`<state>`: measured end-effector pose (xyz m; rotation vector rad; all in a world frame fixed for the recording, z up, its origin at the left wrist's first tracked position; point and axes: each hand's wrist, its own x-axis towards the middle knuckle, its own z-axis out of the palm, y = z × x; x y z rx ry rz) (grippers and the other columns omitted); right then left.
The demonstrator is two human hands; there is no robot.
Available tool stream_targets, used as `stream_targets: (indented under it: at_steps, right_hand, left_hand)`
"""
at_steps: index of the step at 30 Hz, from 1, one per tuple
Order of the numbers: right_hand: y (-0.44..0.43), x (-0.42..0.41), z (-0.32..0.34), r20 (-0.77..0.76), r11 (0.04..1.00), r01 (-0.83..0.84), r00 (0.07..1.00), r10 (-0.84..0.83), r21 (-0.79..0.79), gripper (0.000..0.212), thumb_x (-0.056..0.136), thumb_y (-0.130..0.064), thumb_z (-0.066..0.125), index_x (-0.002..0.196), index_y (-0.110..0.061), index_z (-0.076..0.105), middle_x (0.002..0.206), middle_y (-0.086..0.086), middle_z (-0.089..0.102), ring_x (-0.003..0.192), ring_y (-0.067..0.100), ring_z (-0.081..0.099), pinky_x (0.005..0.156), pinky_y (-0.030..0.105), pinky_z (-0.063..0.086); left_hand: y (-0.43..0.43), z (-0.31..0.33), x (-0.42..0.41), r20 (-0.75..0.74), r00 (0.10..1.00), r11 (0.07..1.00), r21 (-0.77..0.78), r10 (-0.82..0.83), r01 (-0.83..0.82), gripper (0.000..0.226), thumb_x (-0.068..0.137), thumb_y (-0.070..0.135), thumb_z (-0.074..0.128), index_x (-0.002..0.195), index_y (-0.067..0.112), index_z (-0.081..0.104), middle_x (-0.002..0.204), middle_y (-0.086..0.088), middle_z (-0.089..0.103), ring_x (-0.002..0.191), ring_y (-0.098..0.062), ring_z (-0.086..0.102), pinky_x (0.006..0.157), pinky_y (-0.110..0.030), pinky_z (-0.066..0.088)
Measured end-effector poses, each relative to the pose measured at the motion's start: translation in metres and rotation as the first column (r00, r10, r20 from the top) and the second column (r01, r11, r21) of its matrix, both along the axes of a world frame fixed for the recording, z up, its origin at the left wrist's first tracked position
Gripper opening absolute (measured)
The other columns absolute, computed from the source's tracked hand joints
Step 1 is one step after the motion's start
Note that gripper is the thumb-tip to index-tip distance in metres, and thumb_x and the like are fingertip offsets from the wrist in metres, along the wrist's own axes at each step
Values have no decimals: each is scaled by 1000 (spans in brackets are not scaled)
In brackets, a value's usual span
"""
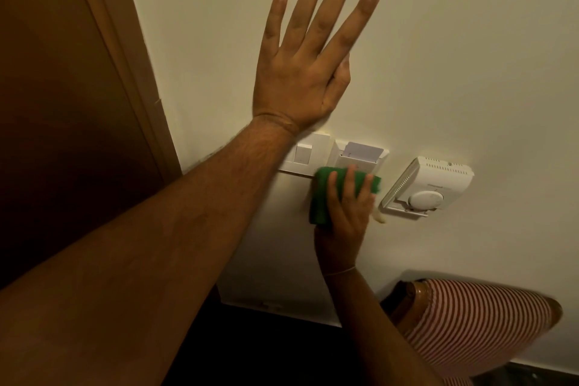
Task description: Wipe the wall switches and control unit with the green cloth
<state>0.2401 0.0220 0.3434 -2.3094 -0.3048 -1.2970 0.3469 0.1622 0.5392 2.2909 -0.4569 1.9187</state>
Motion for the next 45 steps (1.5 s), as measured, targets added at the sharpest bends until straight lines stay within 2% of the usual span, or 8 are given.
stream_targets:
  at_steps: [3, 10, 19, 29, 33, 38, 42, 45]
  right_hand:
    - [19, 5, 6, 23, 992, 6, 1000, -3, -128, 64, 98, -8, 63, 157, -16, 39, 169, 4, 26, 166, 24, 4, 135, 47, 5]
    - [21, 8, 28, 87, 997, -16, 996, 23, -76, 46, 107, -12, 56, 153, -12, 46, 168, 8, 27, 165, 27, 8, 134, 51, 9]
    - [7, 6, 7, 67, 978, 49, 997, -36, -205, 70, 101, -12, 65, 161, -21, 30, 174, -3, 14, 166, 21, 6, 135, 45, 6]
    - [27, 18, 35, 103, 990, -2, 995, 16, -138, 47, 114, -25, 44, 160, -19, 38, 176, -1, 14, 165, 26, 13, 134, 49, 6]
    - [1, 13, 27, 114, 971, 53, 993, -27, -233, 61, 106, -21, 61, 161, -22, 33, 176, -2, 11, 166, 24, 9, 134, 49, 8]
    - [-35, 10, 18, 87, 994, 74, 994, -67, -79, 59, 101, -17, 68, 155, -15, 43, 176, -2, 10, 166, 27, 6, 134, 52, 8]
    - [-37, 8, 5, 57, 999, 36, 998, -34, -39, 49, 111, -24, 51, 157, -13, 37, 177, -5, 7, 166, 27, 4, 136, 49, 4]
    - [-39, 6, -9, 35, 999, 27, 999, -25, -47, 63, 104, -18, 60, 159, -14, 28, 177, -5, 5, 166, 26, 2, 136, 49, 2]
  left_hand:
    - [1, 0, -3, -12, 999, 1000, 6, 29, -29, 81, 108, 27, 53, 174, 31, 6, 178, -12, 27, 167, -35, 25, 138, -60, 11]
    - [1, 1, -7, -18, 995, 995, 8, 96, -95, 65, 110, 24, 52, 174, 24, 36, 176, -15, 40, 165, -37, 31, 137, -62, 20]
    - [2, 3, -11, -25, 993, 993, 13, 115, -114, 73, 107, 24, 56, 175, 23, 32, 177, -16, 36, 165, -39, 28, 136, -64, 21]
    - [2, 2, -10, -13, 995, 995, 5, 100, -100, 73, 107, 23, 58, 176, 23, 32, 178, -15, 33, 166, -39, 28, 138, -62, 17]
    - [2, 4, -11, -19, 994, 994, 11, 105, -105, 74, 106, 22, 59, 175, 23, 33, 177, -16, 36, 165, -39, 30, 137, -63, 20]
    - [1, 2, -9, -18, 995, 995, 16, 95, -95, 72, 106, 22, 57, 174, 23, 34, 176, -15, 36, 164, -38, 30, 137, -63, 20]
    - [2, 2, -7, -22, 998, 998, 6, 65, -65, 81, 108, 24, 54, 179, 26, 16, 177, -13, 32, 166, -36, 26, 138, -61, 16]
    - [1, 1, -6, -26, 998, 998, 29, 59, -58, 79, 110, 25, 51, 174, 30, 6, 178, -11, 28, 167, -34, 26, 138, -59, 11]
